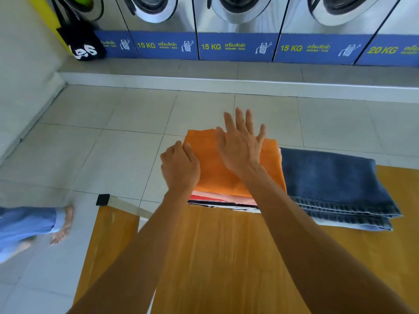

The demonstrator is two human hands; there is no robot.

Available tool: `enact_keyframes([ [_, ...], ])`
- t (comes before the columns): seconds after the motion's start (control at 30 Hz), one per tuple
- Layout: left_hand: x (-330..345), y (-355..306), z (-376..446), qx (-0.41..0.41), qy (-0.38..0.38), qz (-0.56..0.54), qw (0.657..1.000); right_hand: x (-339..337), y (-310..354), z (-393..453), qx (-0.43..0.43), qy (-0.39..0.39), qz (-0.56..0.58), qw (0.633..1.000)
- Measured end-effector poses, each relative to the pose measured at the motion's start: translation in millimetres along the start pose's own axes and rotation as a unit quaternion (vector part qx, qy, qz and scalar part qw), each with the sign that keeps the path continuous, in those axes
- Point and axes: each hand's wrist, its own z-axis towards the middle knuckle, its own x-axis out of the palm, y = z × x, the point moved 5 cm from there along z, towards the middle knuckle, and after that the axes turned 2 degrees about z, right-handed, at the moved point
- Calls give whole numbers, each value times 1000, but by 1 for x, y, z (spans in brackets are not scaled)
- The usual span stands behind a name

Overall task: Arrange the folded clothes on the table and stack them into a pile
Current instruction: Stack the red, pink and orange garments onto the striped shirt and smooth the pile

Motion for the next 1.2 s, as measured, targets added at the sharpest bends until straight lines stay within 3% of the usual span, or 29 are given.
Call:
enact_keyframes([
  [0.13,-6,15,-12,-40,-21,9,999,21,20,17,-46,67,46,996],
  [0.3,5,30,-30,-61,27,-97,993,22,34,45,-56,129,141,980],
  [0.43,4,31,-32,-73,34,-136,987,26,55,57,-102,210,147,961],
  [0.53,5,30,-38,-65,46,-119,990,34,62,67,-97,225,164,956],
  [0.73,5,31,-41,-64,50,-96,992,45,61,68,-47,136,189,971],
  [0.97,-3,40,-27,-130,18,-141,981,41,62,65,-50,112,178,976],
  [1.07,-10,39,-20,-112,0,-101,988,21,50,59,-9,20,178,984],
  [1.13,-19,30,-16,-85,-60,-71,992,2,35,49,-11,-72,163,984],
  [1.2,-22,5,-11,17,-111,-72,991,-12,23,34,-34,-126,147,980],
])
